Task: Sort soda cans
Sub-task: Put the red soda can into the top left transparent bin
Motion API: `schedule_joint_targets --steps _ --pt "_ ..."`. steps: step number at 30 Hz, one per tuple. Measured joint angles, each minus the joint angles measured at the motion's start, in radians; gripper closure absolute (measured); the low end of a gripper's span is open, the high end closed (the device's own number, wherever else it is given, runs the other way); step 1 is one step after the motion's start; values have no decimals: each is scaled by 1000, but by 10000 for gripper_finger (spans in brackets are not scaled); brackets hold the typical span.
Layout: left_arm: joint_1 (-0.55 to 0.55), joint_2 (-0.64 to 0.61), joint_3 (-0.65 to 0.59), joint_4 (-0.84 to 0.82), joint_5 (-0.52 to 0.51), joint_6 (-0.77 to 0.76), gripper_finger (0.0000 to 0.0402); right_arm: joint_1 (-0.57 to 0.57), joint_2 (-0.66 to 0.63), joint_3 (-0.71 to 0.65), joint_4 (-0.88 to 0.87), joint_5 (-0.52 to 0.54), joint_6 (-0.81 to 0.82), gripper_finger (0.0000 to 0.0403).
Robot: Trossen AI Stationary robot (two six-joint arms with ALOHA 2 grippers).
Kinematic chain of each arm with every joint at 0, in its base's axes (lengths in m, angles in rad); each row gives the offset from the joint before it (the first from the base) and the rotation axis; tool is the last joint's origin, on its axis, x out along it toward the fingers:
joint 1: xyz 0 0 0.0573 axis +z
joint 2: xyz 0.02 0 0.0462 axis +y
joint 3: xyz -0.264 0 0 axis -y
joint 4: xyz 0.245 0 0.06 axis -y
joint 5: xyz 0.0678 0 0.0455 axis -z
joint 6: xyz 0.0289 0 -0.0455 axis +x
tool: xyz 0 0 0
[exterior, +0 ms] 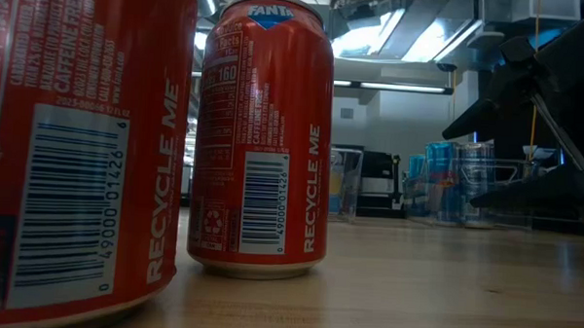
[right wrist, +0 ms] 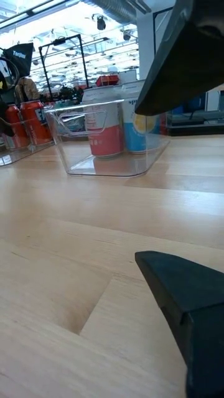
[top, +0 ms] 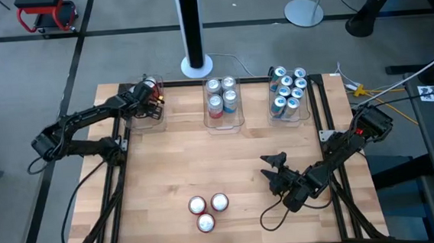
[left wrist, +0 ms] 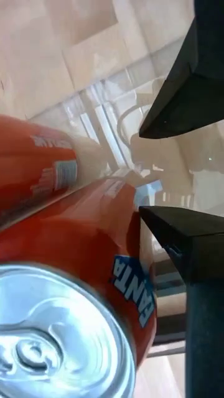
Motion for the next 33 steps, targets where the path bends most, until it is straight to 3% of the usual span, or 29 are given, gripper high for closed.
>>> schedule_joint_targets --steps 15,23,33 --pt "7 0 0 104 -36 -39 224 0 0 0 0 1 0 29" --pt "-13 -5 0 49 -38 8 224 0 0 0 0 1 0 29" --pt "-131 -146 53 23 -38 49 224 0 0 0 0 2 0 29"
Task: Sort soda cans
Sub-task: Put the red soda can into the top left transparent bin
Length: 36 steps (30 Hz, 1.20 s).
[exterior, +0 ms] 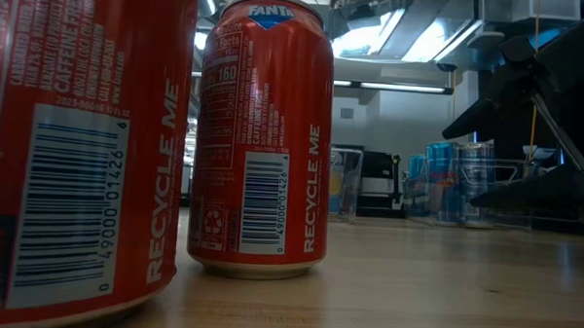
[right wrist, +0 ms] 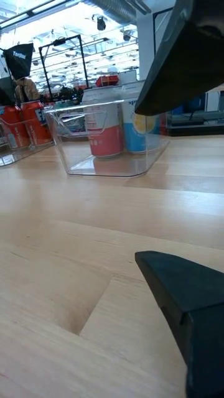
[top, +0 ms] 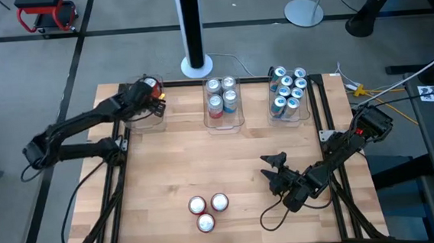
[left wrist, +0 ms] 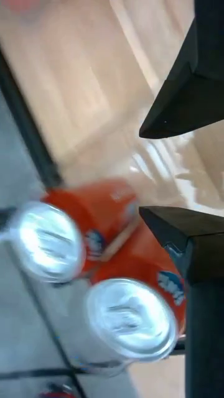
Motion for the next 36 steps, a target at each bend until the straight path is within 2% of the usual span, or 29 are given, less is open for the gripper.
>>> schedule_joint_targets --steps 7,12,17,19,25,28,36 --pt "-125 -153 58 4 1 -13 224 0 0 0 0 0 0 29" --pt "-153 -211 61 56 3 -48 221 0 0 0 0 0 1 29" --pt "-153 -218 61 59 5 -34 190 0 0 0 1 0 2 29" --pt "-158 -218 61 59 36 -7 169 0 0 0 1 0 1 29" --pt "-159 -218 60 87 36 -48 116 0 0 0 1 15 2 29" --pt "-158 -218 60 92 28 -63 110 0 0 0 1 15 3 29" --pt "-158 -218 60 81 2 53 109 0 0 0 1 15 3 29"
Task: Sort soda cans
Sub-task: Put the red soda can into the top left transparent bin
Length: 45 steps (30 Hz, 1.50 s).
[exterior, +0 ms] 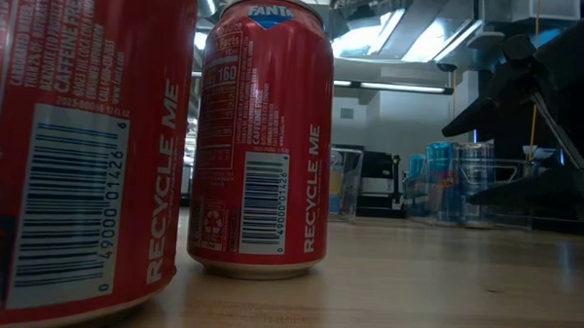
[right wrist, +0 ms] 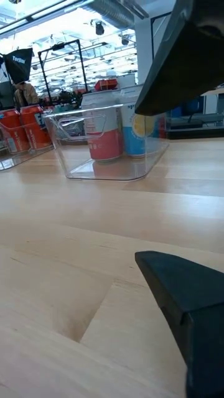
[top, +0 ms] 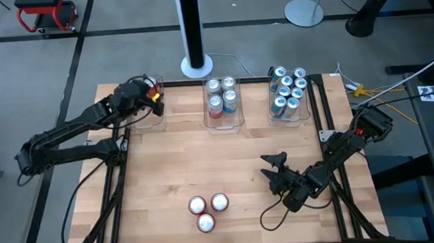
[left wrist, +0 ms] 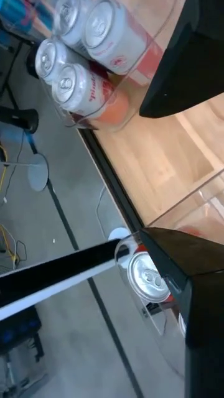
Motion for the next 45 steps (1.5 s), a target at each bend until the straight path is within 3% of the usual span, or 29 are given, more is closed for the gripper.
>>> schedule_joint_targets --steps 10,19,24,27,38,45 --pt "-105 0 -1 30 104 2 109 0 0 0 0 0 0 29" --pt "-379 3 -1 210 155 4 109 0 0 0 0 0 0 29" --pt "-541 30 -1 430 505 52 109 0 0 0 0 1 -1 29" --pt "-611 31 -1 477 593 71 109 0 0 0 0 1 -1 29" --pt "-718 34 -1 507 590 -37 109 0 0 0 0 9 0 29" --pt "-829 119 1 471 428 -44 109 0 0 0 1 10 1 29"
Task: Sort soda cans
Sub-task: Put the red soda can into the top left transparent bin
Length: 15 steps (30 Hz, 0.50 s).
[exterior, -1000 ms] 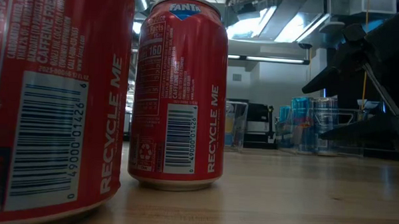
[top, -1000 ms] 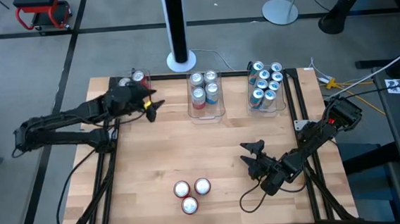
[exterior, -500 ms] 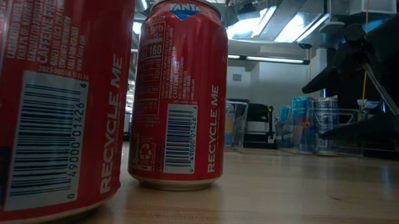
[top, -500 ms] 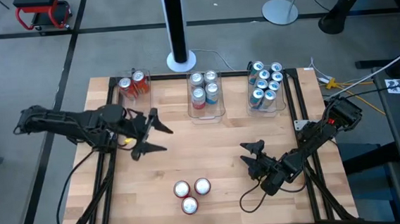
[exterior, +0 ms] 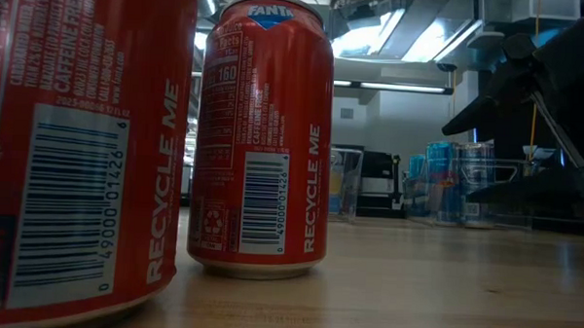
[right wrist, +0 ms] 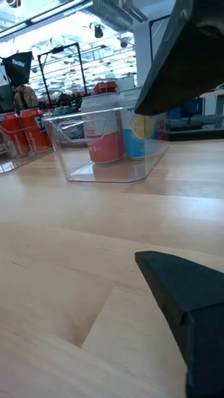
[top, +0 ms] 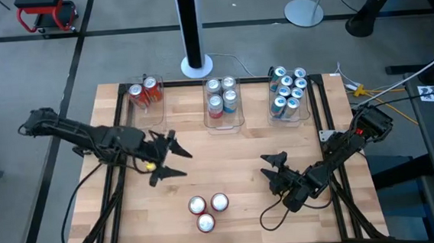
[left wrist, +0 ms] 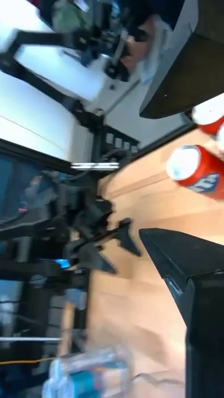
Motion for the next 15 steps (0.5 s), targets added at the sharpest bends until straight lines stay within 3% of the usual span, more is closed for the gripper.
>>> schedule_joint_targets --steps 11,15 --pt "-232 268 170 -187 -204 -11 109 0 0 0 2 -7 0 29" --pt "-286 351 207 -213 -230 4 109 0 0 0 2 -8 0 29"
